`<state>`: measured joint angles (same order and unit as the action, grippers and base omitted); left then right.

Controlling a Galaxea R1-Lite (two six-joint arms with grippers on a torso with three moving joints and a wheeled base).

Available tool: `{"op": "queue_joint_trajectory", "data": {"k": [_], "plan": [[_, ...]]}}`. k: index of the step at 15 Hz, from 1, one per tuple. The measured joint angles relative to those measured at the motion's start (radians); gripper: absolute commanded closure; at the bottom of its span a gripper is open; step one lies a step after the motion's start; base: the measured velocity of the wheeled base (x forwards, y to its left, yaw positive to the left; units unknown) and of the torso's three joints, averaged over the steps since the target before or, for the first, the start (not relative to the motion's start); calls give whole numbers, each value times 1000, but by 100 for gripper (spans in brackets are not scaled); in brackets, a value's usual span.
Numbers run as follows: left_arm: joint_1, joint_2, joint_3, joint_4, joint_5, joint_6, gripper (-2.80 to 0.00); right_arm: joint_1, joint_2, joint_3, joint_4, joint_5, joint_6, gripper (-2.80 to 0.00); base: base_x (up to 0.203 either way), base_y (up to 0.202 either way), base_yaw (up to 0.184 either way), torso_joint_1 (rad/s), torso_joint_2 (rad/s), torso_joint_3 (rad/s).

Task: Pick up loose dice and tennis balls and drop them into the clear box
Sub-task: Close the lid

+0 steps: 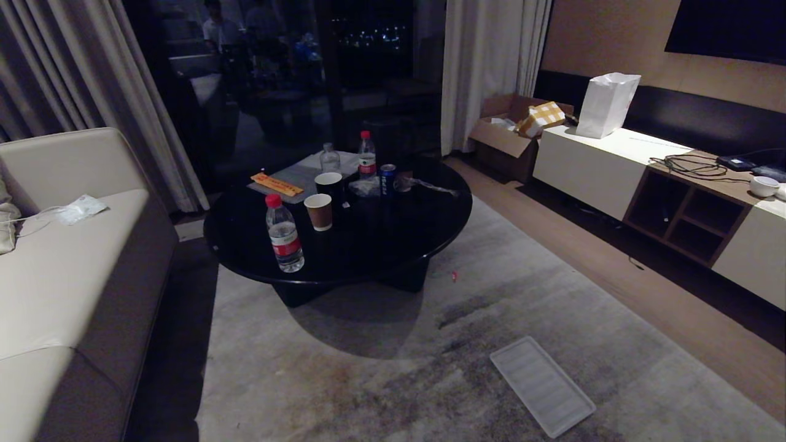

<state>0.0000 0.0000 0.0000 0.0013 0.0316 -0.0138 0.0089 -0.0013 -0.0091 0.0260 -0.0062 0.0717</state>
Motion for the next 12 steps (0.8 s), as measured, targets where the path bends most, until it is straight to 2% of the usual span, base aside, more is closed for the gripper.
{"op": "queue_joint_trajectory", "data": {"k": [2,7,12], "plan": [[0,0,0,0,-2,3,0,0,0,0,0,0,0,0,154,0,0,9,1,4],[0,0,0,0,2,0,0,0,0,0,0,0,0,0,0,0,0,0,0,0],[0,0,0,0,2,-1,0,0,0,0,0,0,0,0,0,0,0,2,3,-171]]}}
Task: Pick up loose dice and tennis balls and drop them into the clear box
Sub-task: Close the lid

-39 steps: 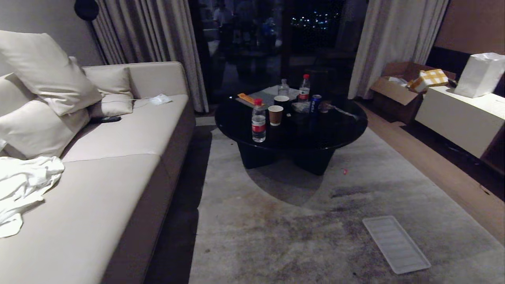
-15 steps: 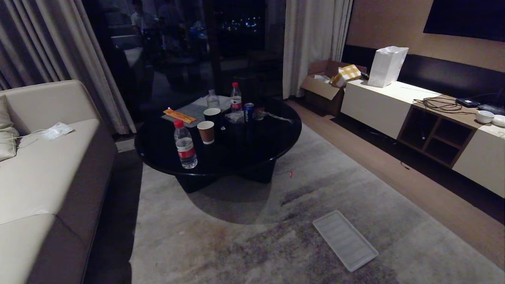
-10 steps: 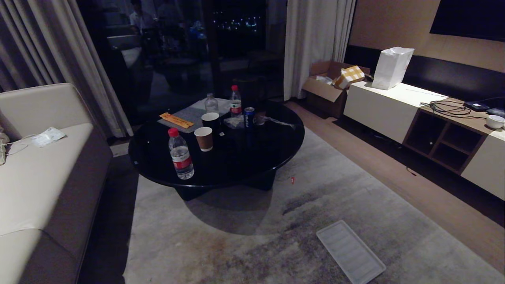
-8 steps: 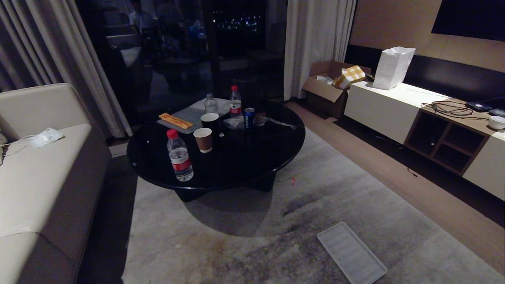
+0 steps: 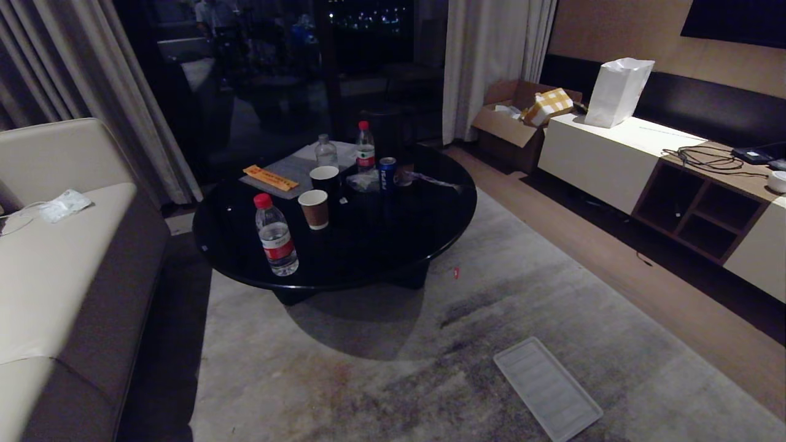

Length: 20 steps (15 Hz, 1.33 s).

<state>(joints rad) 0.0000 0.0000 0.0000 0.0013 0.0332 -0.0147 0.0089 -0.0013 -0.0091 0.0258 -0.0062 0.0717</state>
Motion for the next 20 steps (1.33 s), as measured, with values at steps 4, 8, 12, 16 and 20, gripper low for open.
{"op": "queue_joint_trajectory", "data": {"k": [4,8,12,16,20], "plan": [[0,0,0,0,-1,1,0,0,0,0,0,0,0,0,0,0,0,3,3,-197],[0,0,0,0,-1,1,0,0,0,0,0,0,-1,0,0,0,0,4,3,-204],[0,0,0,-1,-1,1,0,0,0,0,0,0,-1,0,0,0,0,3,2,-197],[0,0,0,-1,-2,1,0,0,0,0,0,0,-1,0,0,0,0,4,4,-195],[0,0,0,-1,-1,1,0,0,0,0,0,0,0,0,0,0,0,1,0,-201]]}}
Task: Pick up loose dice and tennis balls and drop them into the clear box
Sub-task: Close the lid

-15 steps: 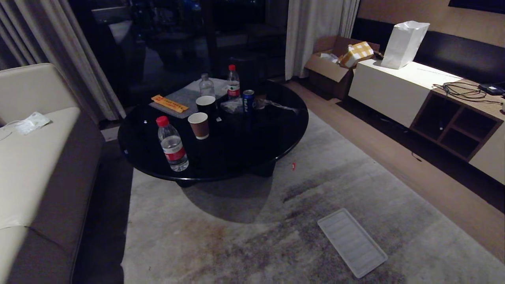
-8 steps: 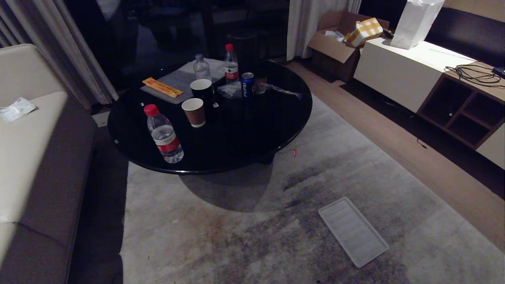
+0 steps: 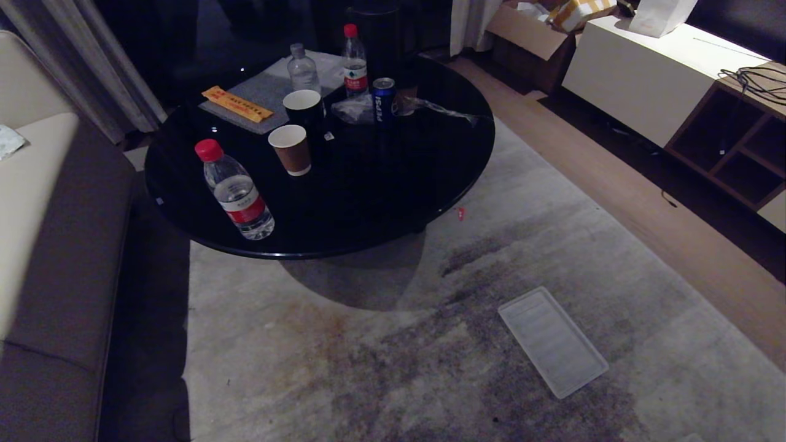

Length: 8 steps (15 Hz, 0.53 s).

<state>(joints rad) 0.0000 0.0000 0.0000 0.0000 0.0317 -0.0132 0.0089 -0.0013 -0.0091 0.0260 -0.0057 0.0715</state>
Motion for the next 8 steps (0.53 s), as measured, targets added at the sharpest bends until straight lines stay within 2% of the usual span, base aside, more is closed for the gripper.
{"op": "queue_joint_trajectory", "data": {"k": [8], "plan": [[0,0,0,0,0,0,0,0,0,0,0,0,0,0,0,0,0,4,2,-198]]}}
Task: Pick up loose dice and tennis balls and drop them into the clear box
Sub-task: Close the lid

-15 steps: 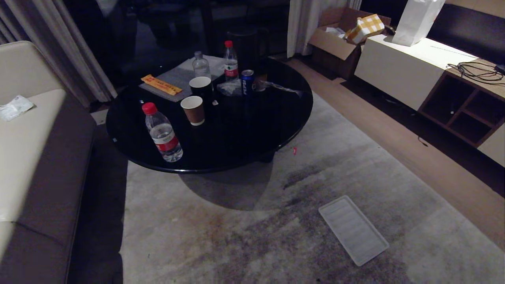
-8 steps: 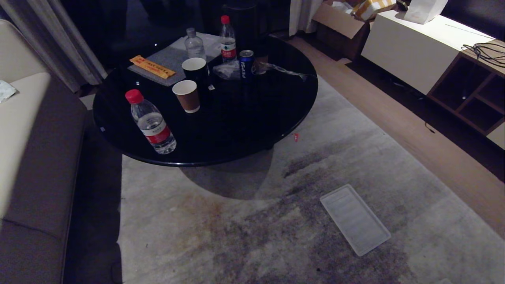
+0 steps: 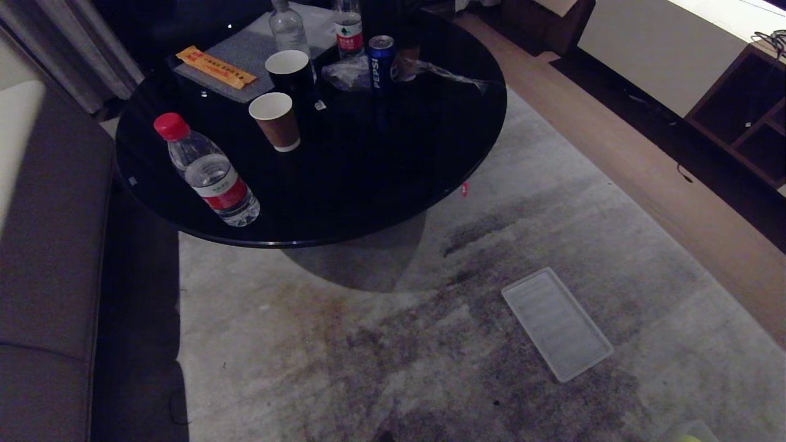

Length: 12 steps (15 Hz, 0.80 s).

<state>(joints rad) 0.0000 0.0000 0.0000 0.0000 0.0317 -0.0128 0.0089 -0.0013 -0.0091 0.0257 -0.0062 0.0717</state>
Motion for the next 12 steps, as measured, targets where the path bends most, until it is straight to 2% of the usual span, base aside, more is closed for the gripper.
{"op": "queue_joint_trajectory", "data": {"k": [12], "plan": [[0,0,0,0,0,-2,0,0,0,0,0,0,0,0,0,0,0,3,5,-198]]}}
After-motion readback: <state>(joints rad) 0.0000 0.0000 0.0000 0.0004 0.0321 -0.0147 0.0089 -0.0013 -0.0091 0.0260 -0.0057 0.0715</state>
